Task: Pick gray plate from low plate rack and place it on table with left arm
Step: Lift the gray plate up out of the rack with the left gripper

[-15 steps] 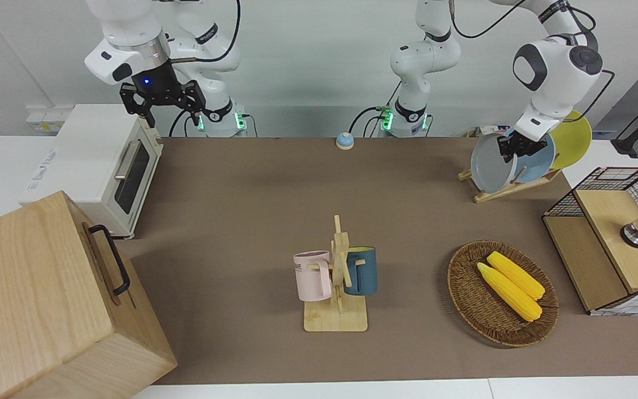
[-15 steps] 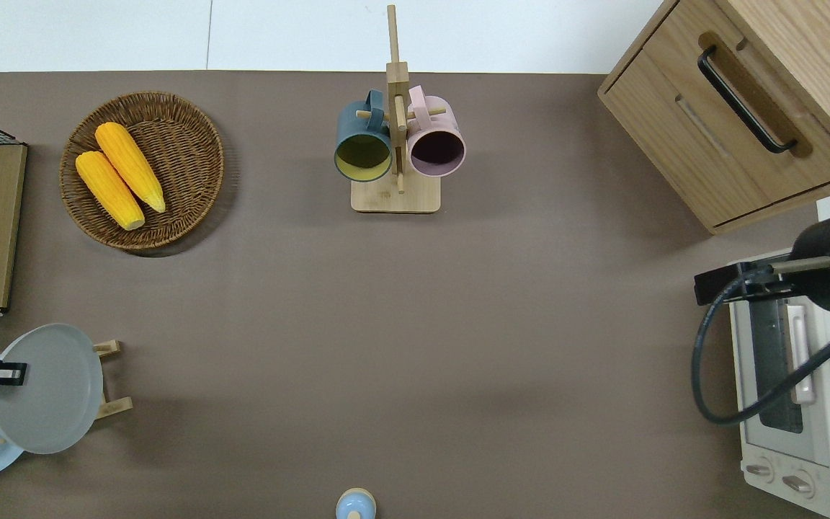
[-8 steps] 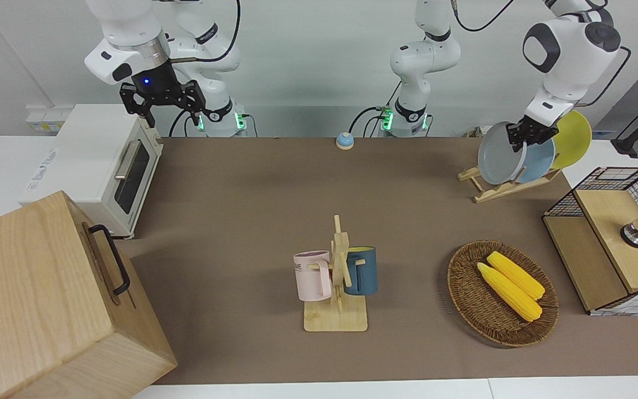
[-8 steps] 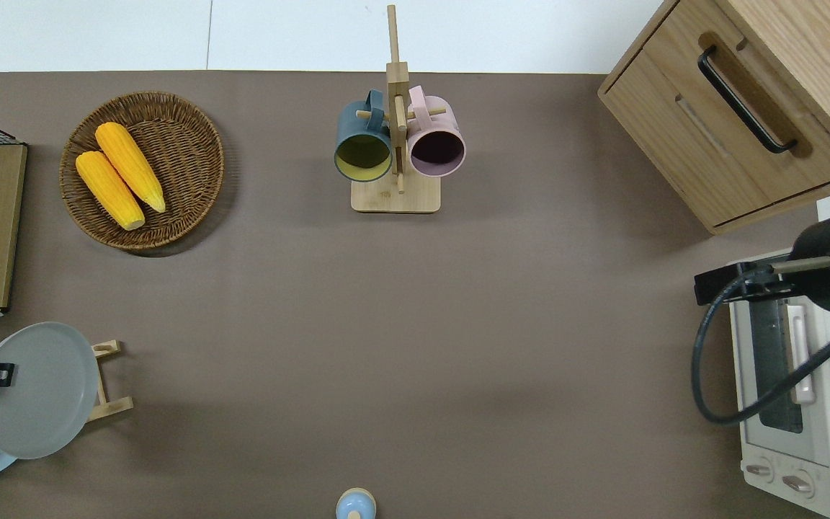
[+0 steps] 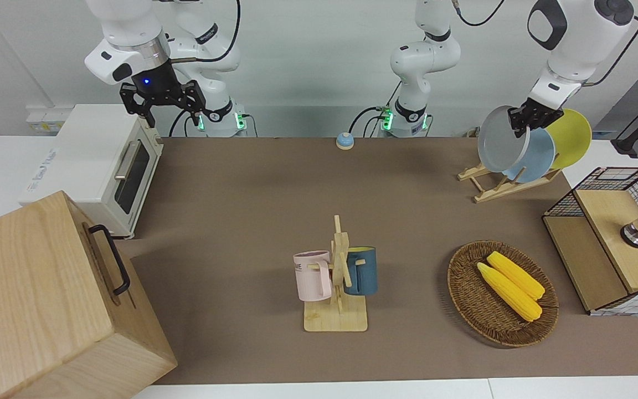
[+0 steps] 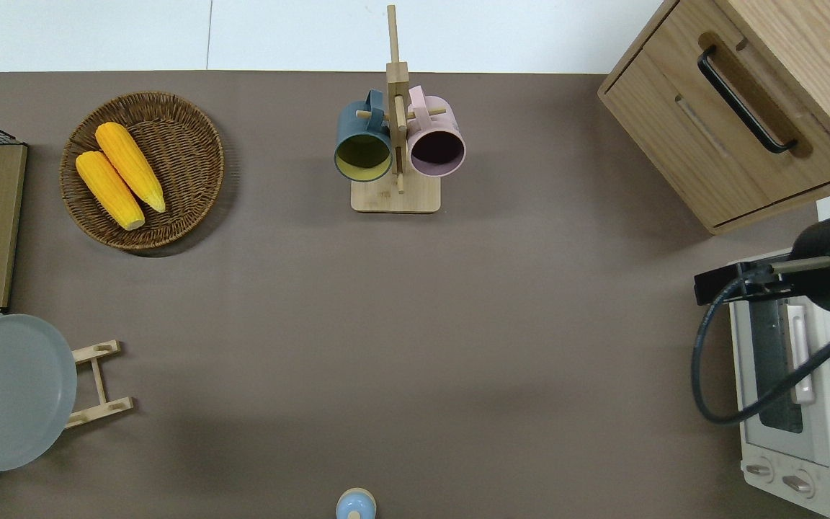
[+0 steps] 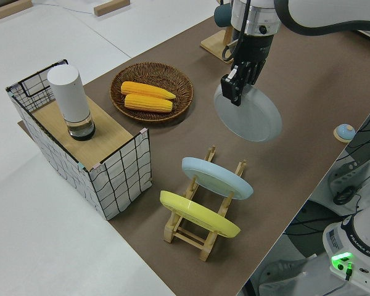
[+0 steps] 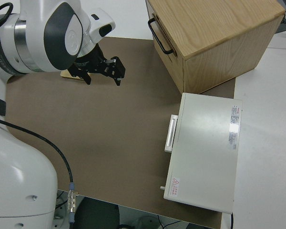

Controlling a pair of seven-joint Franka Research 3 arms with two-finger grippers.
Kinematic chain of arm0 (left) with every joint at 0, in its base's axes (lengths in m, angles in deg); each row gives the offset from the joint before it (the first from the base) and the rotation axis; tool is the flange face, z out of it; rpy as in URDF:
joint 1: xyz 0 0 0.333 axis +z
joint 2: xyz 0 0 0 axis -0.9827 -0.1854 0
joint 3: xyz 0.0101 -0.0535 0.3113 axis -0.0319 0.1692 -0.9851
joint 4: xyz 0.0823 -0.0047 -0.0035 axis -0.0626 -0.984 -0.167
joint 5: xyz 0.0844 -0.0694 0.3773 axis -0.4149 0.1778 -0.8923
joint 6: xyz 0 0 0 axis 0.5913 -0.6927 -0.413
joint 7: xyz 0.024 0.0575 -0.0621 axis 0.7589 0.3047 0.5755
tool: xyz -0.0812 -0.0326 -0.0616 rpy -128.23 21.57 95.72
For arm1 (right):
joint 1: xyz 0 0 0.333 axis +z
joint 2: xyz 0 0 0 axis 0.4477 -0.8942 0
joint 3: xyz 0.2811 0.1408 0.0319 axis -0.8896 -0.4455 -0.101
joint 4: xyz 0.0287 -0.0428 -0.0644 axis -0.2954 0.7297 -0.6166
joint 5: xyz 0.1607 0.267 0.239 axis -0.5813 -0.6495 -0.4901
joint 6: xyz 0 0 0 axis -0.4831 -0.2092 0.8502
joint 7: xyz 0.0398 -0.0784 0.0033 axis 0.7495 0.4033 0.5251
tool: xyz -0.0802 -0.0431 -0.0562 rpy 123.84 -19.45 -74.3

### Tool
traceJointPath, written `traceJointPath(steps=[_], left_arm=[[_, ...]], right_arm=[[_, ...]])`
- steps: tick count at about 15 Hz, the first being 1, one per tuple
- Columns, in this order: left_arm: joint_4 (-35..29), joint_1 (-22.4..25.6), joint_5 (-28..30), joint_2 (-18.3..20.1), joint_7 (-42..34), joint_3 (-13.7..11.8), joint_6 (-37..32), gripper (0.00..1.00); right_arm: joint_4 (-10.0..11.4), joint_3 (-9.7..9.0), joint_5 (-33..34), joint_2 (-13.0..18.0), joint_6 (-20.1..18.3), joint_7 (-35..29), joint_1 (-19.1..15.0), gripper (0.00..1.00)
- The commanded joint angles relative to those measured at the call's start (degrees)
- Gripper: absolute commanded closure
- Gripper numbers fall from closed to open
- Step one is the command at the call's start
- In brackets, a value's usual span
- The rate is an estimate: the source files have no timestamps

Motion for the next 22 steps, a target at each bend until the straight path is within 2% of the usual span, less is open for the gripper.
traceJointPath(steps=[1, 6, 12, 14, 18, 22], left_arm=[[3.47, -0.37, 0.93, -0.08, 2.17, 0.46, -4.24, 1.00], [4.27, -0.20, 6.11, -0.08, 2.79, -0.15, -6.00, 1.00], [4.36, 0.77, 15.16, -0.08, 5.95, -0.86, -7.93, 1.00], [4.27, 0.77, 18.06, -0.16, 5.86, -1.82, -9.08, 1.00], [3.66, 0.77, 26.58, -1.22, 5.25, -5.51, -12.33, 1.00], [2.34, 0.68, 30.54, -3.50, 4.29, -5.69, -12.95, 1.00]], right_arm=[[-0.35, -0.29, -0.43, 0.14, -0.83, -0.01, -0.41, 0.013], [-0.35, -0.29, -0.43, 0.14, -0.83, -0.01, -0.41, 0.013], [-0.35, -0.29, -0.43, 0.14, -0.83, -0.01, -0.41, 0.013], [-0.35, -0.38, -0.43, 0.14, -0.83, 0.08, -0.41, 0.013], [-0.35, -0.29, -0.43, 0.14, -0.83, -0.01, -0.41, 0.013], [-0.35, -0.38, -0.43, 0.14, -0.83, 0.08, -0.41, 0.011]])
